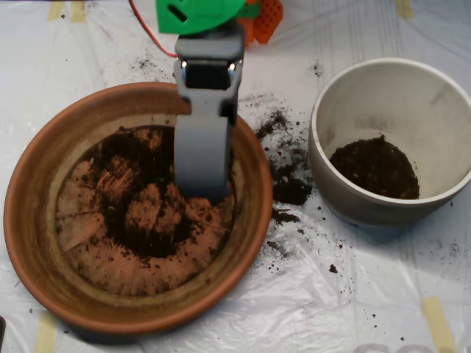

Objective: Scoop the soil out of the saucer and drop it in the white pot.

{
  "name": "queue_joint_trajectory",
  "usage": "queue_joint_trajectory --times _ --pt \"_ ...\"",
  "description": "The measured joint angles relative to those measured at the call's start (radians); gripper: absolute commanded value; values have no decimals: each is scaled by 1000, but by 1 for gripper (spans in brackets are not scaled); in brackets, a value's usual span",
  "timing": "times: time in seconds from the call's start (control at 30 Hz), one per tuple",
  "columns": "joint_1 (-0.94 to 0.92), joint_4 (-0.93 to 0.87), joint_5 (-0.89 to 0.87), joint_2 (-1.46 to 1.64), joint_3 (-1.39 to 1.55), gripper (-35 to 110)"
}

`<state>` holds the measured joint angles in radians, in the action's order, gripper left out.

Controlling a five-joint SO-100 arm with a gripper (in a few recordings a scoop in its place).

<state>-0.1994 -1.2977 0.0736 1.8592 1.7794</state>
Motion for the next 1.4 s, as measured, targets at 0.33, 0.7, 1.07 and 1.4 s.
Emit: queue_joint_trajectory --times 0.33,0.7,1.07,1.4 --pt "-204 114 123 -163 173 48" --pt "-308 179 184 -273 198 51" --pt "-316 316 206 -304 233 57" --pt "-278 242 158 -482 20 58"
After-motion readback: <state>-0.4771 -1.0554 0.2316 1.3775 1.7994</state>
